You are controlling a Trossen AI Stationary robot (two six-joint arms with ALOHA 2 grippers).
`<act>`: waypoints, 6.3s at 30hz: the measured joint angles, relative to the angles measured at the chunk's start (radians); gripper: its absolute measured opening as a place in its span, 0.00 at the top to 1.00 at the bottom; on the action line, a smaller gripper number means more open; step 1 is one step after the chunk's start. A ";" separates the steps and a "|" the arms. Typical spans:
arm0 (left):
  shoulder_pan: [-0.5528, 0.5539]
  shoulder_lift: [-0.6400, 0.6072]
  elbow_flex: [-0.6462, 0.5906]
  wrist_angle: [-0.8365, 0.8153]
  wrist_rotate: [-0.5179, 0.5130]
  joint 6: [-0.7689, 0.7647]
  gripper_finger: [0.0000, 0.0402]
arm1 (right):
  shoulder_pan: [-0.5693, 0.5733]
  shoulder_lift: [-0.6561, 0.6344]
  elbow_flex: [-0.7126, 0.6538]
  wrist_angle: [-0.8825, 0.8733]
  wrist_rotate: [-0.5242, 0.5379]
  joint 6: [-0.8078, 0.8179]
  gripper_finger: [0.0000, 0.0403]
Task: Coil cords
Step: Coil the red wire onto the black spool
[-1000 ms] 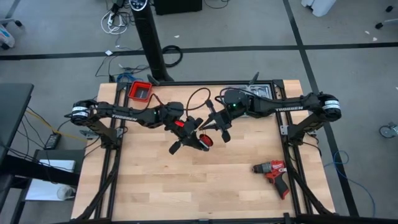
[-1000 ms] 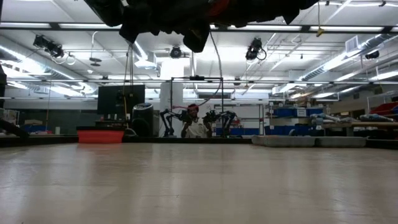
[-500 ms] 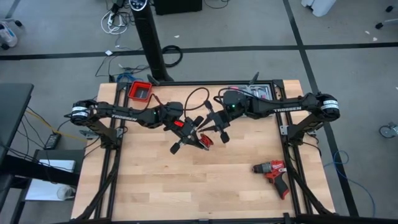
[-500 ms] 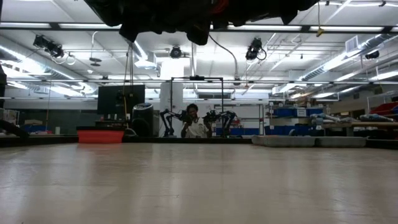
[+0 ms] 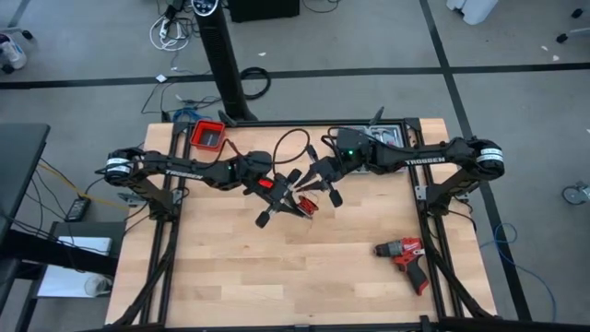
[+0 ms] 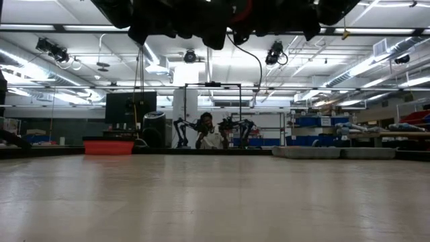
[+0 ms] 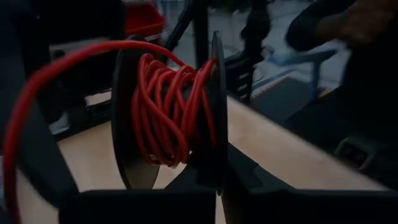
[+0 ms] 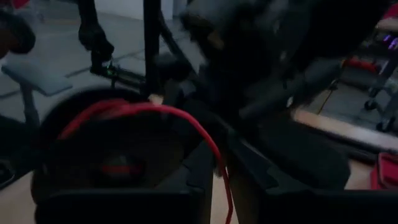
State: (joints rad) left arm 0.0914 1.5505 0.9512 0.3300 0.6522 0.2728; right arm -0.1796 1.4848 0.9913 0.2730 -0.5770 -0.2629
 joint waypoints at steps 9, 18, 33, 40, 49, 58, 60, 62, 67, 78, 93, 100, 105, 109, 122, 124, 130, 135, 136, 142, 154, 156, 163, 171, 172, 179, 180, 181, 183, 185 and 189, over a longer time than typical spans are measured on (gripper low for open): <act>0.000 0.000 0.000 -0.048 -0.169 0.224 0.99 | -0.004 -0.008 -0.105 0.103 0.014 0.080 0.89; 0.000 0.000 0.000 0.031 -0.195 0.334 0.99 | -0.020 -0.008 -0.111 0.099 0.004 0.070 0.89; 0.000 0.000 0.000 0.139 -0.203 0.337 0.99 | -0.051 -0.007 -0.221 0.180 -0.003 0.113 0.89; 0.000 -0.001 0.000 0.156 -0.202 0.336 0.99 | -0.053 -0.007 -0.262 0.209 0.006 0.122 0.89; 0.000 -0.001 0.000 0.151 -0.198 0.327 0.99 | -0.104 -0.007 -0.272 0.166 -0.030 0.128 0.89; 0.000 -0.001 0.000 0.150 -0.199 0.326 0.99 | -0.114 -0.007 -0.272 0.134 -0.055 0.128 0.89; 0.000 -0.001 0.000 0.150 -0.199 0.326 0.99 | -0.114 -0.007 -0.272 0.135 -0.055 0.127 0.89; 0.000 -0.001 0.000 0.150 -0.199 0.326 0.99 | -0.114 -0.007 -0.272 0.135 -0.055 0.127 0.90; 0.000 -0.001 0.000 0.150 -0.199 0.325 0.99 | -0.114 -0.007 -0.272 0.130 -0.056 0.101 0.98; 0.000 -0.001 0.000 0.151 -0.201 0.318 0.99 | -0.118 -0.007 -0.272 0.122 -0.048 0.078 1.00; 0.000 -0.001 0.001 0.268 -0.321 0.354 0.99 | -0.021 0.001 -0.271 0.155 0.007 0.097 1.00; 0.000 -0.001 0.001 0.294 -0.340 0.353 0.99 | -0.011 0.001 -0.271 0.007 0.063 0.078 1.00; -0.002 0.000 0.001 0.278 -0.340 0.335 0.99 | -0.022 -0.027 -0.270 -0.115 0.129 0.078 1.00; -0.002 0.000 0.000 0.245 -0.377 0.277 0.99 | -0.018 -0.086 -0.270 -0.234 0.206 0.048 1.00; 0.066 0.000 0.002 -0.005 -0.446 -0.178 0.99 | 0.040 -0.290 -0.271 -0.462 0.428 -0.034 1.00; 0.078 0.000 0.002 -0.024 -0.447 -0.247 0.99 | 0.041 -0.306 -0.271 -0.457 0.430 -0.044 1.00; 0.098 0.000 0.002 -0.098 -0.429 -0.383 0.99 | 0.040 -0.346 -0.271 -0.426 0.440 -0.093 1.00; 0.110 0.000 0.001 -0.186 -0.391 -0.435 0.99 | 0.039 -0.389 -0.271 -0.384 0.454 -0.133 1.00; 0.112 0.000 0.001 -0.197 -0.384 -0.440 0.99 | 0.039 -0.396 -0.271 -0.373 0.457 -0.143 1.00; 0.112 0.000 0.001 -0.218 -0.310 -0.447 0.99 | 0.034 -0.408 -0.271 -0.258 0.479 -0.207 1.00; 0.091 -0.001 0.001 -0.120 -0.085 -0.453 0.99 | 0.013 -0.382 -0.272 0.007 0.415 -0.287 1.00; 0.084 -0.001 0.001 -0.079 -0.038 -0.453 0.99 | 0.013 -0.368 -0.271 0.043 0.416 -0.306 1.00; 0.066 -0.001 0.001 0.011 0.038 -0.435 0.99 | 0.024 -0.310 -0.272 0.261 0.414 -0.326 1.00; 0.057 -0.001 0.000 0.046 0.102 -0.433 0.99 | 0.049 -0.192 -0.271 0.434 0.420 -0.336 1.00; 0.057 -0.001 0.000 0.048 0.105 -0.430 0.99 | 0.053 -0.178 -0.271 0.440 0.421 -0.334 1.00; 0.057 -0.001 0.000 0.044 0.107 -0.401 0.99 | 0.098 -0.112 -0.217 0.417 0.420 -0.288 1.00; 0.057 0.000 0.000 0.043 0.106 -0.396 0.99 | 0.104 -0.107 -0.204 0.383 0.419 -0.285 1.00; 0.057 0.000 0.000 0.043 0.106 -0.389 0.99 | 0.109 -0.101 -0.191 0.350 0.417 -0.283 1.00; 0.057 0.000 0.000 0.047 0.106 -0.381 0.99 | 0.115 -0.094 -0.167 0.289 0.396 -0.280 1.00; 0.057 0.000 0.000 0.045 0.106 -0.374 0.99 | 0.114 -0.094 -0.157 0.259 0.377 -0.279 1.00; 0.057 0.000 0.000 0.050 0.105 -0.274 0.99 | 0.093 -0.095 -0.157 0.245 0.332 -0.256 1.00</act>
State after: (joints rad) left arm 0.1482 1.5501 0.9516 0.3803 0.7574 -0.0008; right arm -0.0870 1.3899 0.8345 0.5176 -0.2449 -0.5185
